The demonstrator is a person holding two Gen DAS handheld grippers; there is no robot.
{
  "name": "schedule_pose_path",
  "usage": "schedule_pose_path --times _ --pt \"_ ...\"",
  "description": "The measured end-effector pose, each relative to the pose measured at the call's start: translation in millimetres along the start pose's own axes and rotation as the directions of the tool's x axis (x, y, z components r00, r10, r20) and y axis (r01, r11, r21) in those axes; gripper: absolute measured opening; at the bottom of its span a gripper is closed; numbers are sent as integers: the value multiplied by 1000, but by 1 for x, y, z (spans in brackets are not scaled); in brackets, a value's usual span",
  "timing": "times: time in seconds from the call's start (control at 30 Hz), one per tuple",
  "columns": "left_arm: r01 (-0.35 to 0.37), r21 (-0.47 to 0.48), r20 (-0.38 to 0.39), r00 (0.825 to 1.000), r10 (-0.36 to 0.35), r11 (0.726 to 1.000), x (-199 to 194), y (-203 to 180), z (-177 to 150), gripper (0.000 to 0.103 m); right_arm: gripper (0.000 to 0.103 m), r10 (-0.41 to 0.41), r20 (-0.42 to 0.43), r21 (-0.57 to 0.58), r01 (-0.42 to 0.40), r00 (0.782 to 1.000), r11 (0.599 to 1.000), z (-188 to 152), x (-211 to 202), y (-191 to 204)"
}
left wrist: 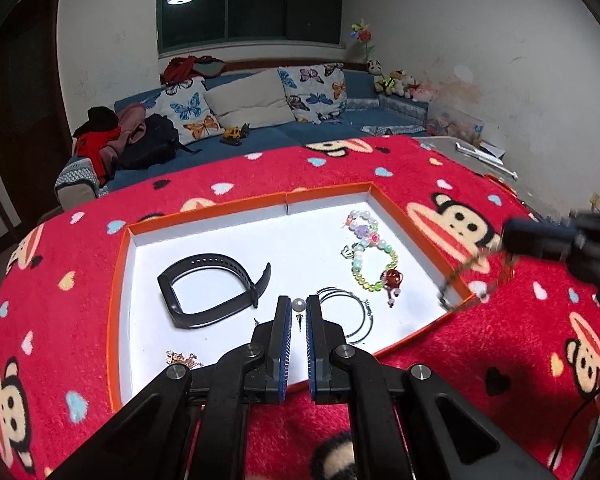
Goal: Organize jewelry
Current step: 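Carry the stud into the tray with the left tool while the right tool drops the bracelet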
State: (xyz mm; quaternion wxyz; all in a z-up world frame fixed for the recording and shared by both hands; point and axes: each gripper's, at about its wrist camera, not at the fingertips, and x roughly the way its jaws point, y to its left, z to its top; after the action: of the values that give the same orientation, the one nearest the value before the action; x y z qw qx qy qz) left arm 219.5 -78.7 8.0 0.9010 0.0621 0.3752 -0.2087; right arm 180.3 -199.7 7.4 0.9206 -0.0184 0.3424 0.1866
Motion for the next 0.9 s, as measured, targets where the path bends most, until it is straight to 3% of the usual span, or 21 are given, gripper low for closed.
schedule_pose_path --times 0.17,0.37,0.8,0.9 --pt "1 -5 -45 999 -1 1000 23 3 -4 7 7 -1 -17 31 2 1000 1000 7 21 -11" --pt "1 -17 -74 997 -3 1000 41 5 -11 7 7 0 -97 54 5 995 999 -7 54 -18" --pt "-19 -21 -115 993 16 1000 49 0 -17 9 11 15 -163 79 -2 987 997 -24 69 -12" --pt "-23 -26 -116 993 20 999 45 -1 -18 9 22 17 -158 97 -1 987 995 -26 67 -11"
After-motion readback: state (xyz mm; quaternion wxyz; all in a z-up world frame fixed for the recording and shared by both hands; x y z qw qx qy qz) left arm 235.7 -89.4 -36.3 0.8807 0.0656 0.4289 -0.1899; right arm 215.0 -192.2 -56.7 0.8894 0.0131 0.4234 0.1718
